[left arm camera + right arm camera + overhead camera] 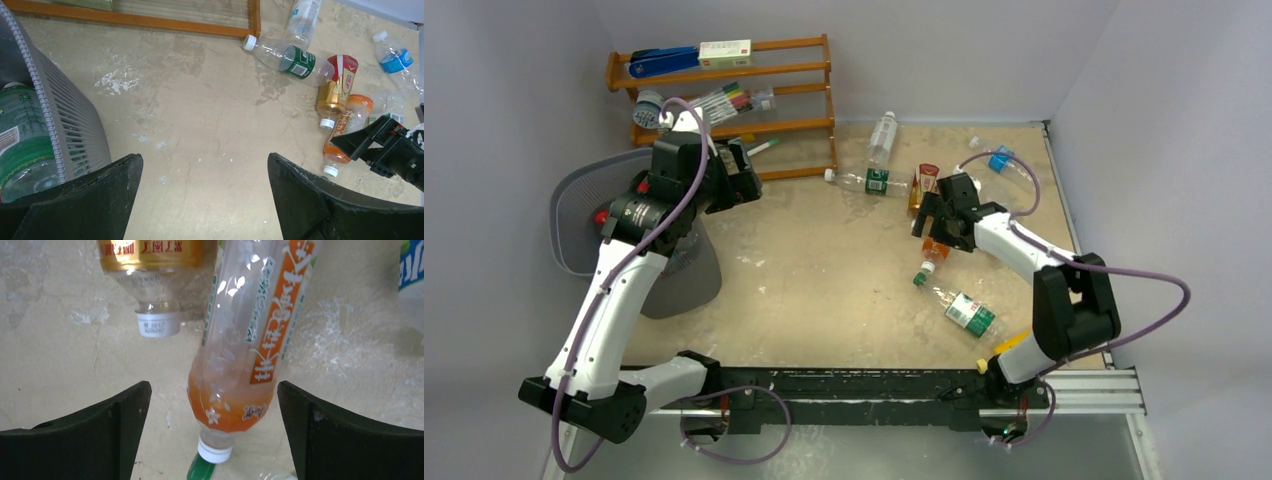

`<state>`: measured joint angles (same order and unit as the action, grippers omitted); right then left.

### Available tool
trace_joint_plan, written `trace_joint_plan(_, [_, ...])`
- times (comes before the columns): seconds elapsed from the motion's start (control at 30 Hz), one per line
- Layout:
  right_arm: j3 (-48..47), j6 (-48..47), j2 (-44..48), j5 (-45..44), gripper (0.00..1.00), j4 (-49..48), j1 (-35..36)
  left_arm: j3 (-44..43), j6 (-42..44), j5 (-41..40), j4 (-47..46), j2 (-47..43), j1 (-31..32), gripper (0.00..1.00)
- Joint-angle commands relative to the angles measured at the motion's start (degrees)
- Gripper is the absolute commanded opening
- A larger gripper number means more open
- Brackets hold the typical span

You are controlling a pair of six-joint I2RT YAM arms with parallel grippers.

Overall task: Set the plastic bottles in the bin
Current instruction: Pick up the plastic bottle at the center of the board.

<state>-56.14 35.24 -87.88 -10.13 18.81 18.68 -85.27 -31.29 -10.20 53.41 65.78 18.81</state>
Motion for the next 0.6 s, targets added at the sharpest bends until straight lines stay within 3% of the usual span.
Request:
trace_joint_plan(0.0, [-2.8,-1.3,-2.8,-0.8,0.99,-3.5,-1.0,0.5,0.9,0.9,-3.5,-0.9,0.2,0.95])
trace_joint_plan(0.17, [-1.8,-1.4,-5.5,0.7,0.91,-5.5,-2.1,1.0,1.1,1.2,-3.9,-0.4,0.2,0.95])
trace_joint_plan(0.3, [1.1,-1.0,-4.8,1.8,0.78,-7.7,-2.2,1.5,0.9,1.9,-4.3,-0.2,0.2,0.95])
trace_joint_plan(0.47, [4.0,-1.1,-1.7,2.7,0.52,-8.0,-2.3,1.5,0.9,2.8,-4.3,0.1,0.3,0.95])
trace_joint_plan(0.57, [4.1,-1.6,2.4,1.6,0.49,-6.2,-2.2,2.1,0.4,5.1,-4.9,0.1,0.4,0.95])
